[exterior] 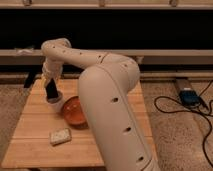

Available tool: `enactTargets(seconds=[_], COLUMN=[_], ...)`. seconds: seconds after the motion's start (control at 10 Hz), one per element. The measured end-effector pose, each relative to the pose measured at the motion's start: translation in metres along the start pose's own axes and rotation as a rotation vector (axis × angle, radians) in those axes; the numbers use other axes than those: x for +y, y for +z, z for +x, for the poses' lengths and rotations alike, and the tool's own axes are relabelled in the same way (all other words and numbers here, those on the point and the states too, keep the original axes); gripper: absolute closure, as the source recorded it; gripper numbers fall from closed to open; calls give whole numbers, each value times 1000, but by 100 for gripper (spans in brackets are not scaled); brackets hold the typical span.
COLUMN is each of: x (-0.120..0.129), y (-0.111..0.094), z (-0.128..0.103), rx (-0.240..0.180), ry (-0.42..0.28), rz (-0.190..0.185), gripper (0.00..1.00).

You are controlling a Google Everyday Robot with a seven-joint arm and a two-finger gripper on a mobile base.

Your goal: Place the eraser in the ceramic cup

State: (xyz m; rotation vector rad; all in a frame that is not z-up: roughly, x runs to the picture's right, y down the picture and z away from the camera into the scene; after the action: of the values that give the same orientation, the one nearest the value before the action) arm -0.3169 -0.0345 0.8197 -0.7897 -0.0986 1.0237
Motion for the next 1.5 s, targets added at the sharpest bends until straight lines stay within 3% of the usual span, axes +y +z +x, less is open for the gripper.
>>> enactTargets(seconds=[0.6, 1.1, 1.5], x=[-6, -13, -11], y=[-3, -46, -46], z=[2, 39, 40], rx=[-64, -99, -99], ry=[-3, 13, 12], rz=[49, 12, 8], gripper=[20, 20, 20])
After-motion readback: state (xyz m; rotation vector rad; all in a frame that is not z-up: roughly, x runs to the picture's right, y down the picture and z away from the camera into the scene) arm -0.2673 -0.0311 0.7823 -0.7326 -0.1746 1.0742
